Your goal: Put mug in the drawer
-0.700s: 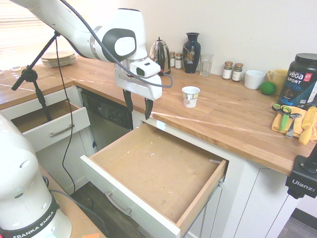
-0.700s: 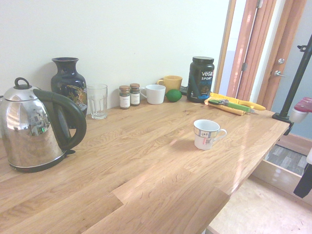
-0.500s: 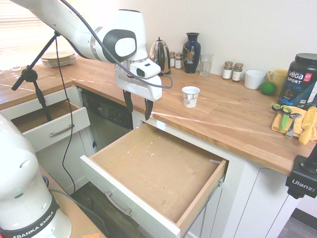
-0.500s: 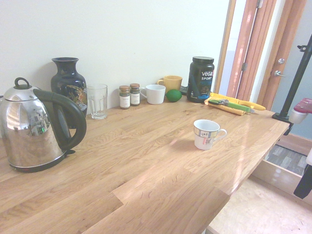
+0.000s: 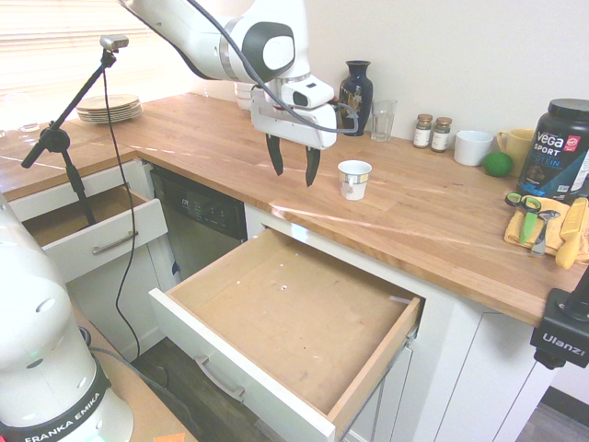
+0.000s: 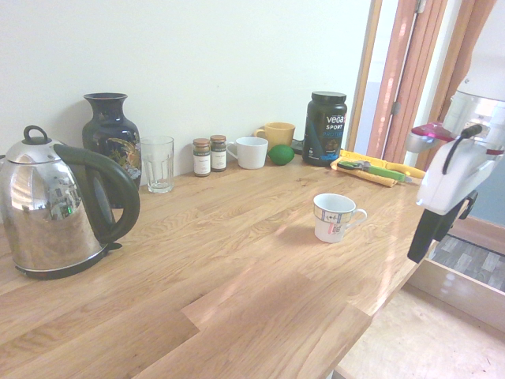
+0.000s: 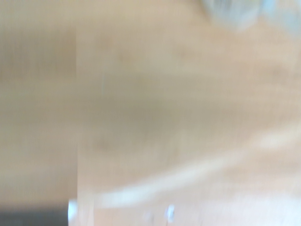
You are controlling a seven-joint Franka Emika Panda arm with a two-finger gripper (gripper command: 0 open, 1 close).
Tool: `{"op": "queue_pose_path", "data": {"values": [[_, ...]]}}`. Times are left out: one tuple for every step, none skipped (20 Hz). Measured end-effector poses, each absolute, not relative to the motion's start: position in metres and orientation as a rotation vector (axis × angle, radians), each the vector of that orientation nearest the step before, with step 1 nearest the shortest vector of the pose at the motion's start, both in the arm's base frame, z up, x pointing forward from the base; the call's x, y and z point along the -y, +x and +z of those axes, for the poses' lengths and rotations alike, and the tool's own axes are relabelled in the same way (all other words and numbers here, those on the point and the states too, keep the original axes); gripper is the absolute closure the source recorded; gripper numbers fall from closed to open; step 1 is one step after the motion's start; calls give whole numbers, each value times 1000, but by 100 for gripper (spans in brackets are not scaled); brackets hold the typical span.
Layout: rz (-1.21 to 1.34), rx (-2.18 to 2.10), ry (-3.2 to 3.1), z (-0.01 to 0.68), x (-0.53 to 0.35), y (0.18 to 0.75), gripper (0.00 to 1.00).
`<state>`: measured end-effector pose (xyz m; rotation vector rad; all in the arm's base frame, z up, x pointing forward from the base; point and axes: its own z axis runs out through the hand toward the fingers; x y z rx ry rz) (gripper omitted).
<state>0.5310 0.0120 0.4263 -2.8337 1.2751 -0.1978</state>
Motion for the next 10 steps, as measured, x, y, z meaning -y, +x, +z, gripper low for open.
{"op": "queue_pose_path", "data": {"values": [[-205, -1278, -2833, 433, -13, 543, 0], [-211, -1283, -2831, 439, -13, 555, 0], [-214, -1285, -2830, 446, -14, 568, 0], [-217, -1287, -2829, 452, -13, 580, 0], [-220, -1290, -2828, 457, -13, 592, 0], [-223, -1294, -2827, 461, -12, 604, 0], [-228, -1300, -2827, 464, -11, 615, 0], [-236, -1309, -2826, 466, -10, 627, 0], [-239, -1315, -2826, 468, -10, 637, 0], [-240, -1321, -2828, 468, -10, 647, 0]]}}
